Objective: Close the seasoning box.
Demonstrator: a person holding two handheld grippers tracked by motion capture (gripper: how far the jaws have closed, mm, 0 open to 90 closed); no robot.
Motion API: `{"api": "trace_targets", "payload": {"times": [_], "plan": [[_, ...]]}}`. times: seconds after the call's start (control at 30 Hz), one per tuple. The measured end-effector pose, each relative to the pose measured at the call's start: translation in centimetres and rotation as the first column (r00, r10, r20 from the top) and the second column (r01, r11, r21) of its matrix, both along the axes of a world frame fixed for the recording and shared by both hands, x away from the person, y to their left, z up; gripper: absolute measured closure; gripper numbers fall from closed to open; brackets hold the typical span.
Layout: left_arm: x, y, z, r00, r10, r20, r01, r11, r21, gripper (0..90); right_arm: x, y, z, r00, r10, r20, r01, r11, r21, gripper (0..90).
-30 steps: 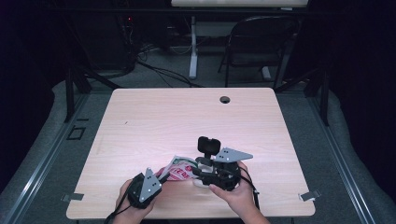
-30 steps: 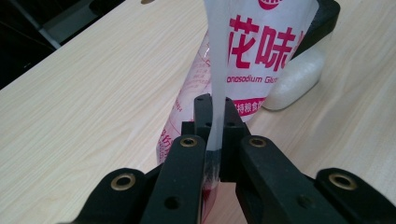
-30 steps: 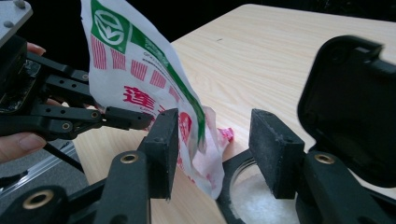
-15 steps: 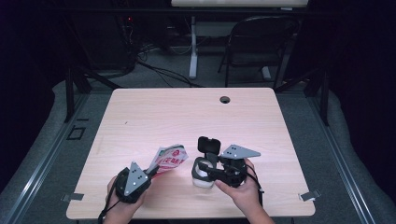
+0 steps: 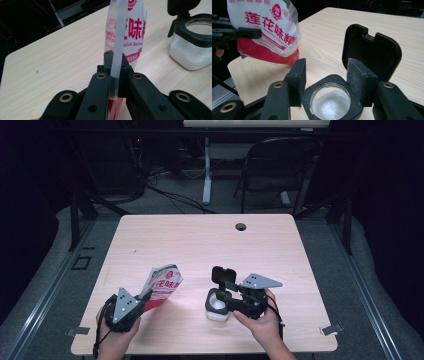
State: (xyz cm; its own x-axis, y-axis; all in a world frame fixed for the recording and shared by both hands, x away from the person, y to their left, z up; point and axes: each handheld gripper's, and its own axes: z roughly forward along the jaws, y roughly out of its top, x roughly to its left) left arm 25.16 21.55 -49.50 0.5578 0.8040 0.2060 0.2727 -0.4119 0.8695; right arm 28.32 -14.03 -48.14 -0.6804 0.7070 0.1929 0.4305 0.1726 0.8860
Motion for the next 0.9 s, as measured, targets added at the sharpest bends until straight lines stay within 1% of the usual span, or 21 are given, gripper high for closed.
{"api": "trace_targets", "payload": {"times": [0.07,0.2,0.33,0.47,0.5,0.57,0.6,0.67,0.7,0.73,0.9], "plan": [[0.1,0.3,0.0,0.9999,0.014,0.005,-0.014,0.9999,-0.004,90.0,0.0,-0.1,0.0,1.0,-0.004,-0.001,0.004,1.0,-0.007,50.0],[0.2,0.8,0.1,0.9995,0.032,0.006,-0.032,0.9995,-0.002,90.0,0.1,-0.2,0.0,1.0,-0.01,-0.003,0.01,0.9999,0.006,50.0],[0.4,1.4,0.2,0.9986,0.052,0.013,-0.052,0.9986,0.005,90.0,0.1,-0.3,0.0,0.9999,-0.012,-0.003,0.012,0.9999,-0.002,50.0],[0.4,2.1,0.4,0.9973,0.07,0.021,-0.07,0.9975,-0.001,90.0,0.1,-0.4,0.1,0.9999,-0.016,-0.002,0.016,0.9999,-0.004,50.1],[0.5,2.5,0.6,0.9953,0.092,0.03,-0.092,0.9958,-0.006,90.0,0.1,-0.5,0.1,0.9998,-0.017,-0.001,0.017,0.9998,-0.001,50.0],[0.5,2.8,0.7,0.9946,0.099,0.033,-0.098,0.9951,-0.008,90.0,0.2,-0.5,0.1,0.9998,-0.019,-0.002,0.019,0.9998,-0.001,50.1],[0.5,3.3,0.7,0.9921,0.12,0.038,-0.12,0.9928,-0.002,90.0,0.2,-0.6,0.1,0.9998,-0.022,-0.002,0.022,0.9998,-0.003,50.0],[0.6,3.7,0.6,0.9901,0.135,0.039,-0.135,0.9908,0.002,90.0,0.2,-0.6,0.0,0.9996,-0.026,-0.003,0.026,0.9996,-0.003,50.0],[0.6,3.7,0.6,0.9901,0.135,0.039,-0.135,0.9908,0.002,90.0,0.2,-0.6,0.0,0.9997,-0.026,-0.004,0.026,0.9997,0.0,50.0],[0.7,4.1,0.5,0.9874,0.153,0.041,-0.153,0.9882,0.002,90.0,0.3,-0.7,0.0,0.9997,-0.024,-0.006,0.024,0.9997,-0.006,50.0],[0.8,5.3,0.6,0.9815,0.187,0.038,-0.186,0.9821,-0.027,90.0,0.3,-0.8,0.0,0.9996,-0.029,-0.005,0.029,0.9996,-0.001,50.1]]}}
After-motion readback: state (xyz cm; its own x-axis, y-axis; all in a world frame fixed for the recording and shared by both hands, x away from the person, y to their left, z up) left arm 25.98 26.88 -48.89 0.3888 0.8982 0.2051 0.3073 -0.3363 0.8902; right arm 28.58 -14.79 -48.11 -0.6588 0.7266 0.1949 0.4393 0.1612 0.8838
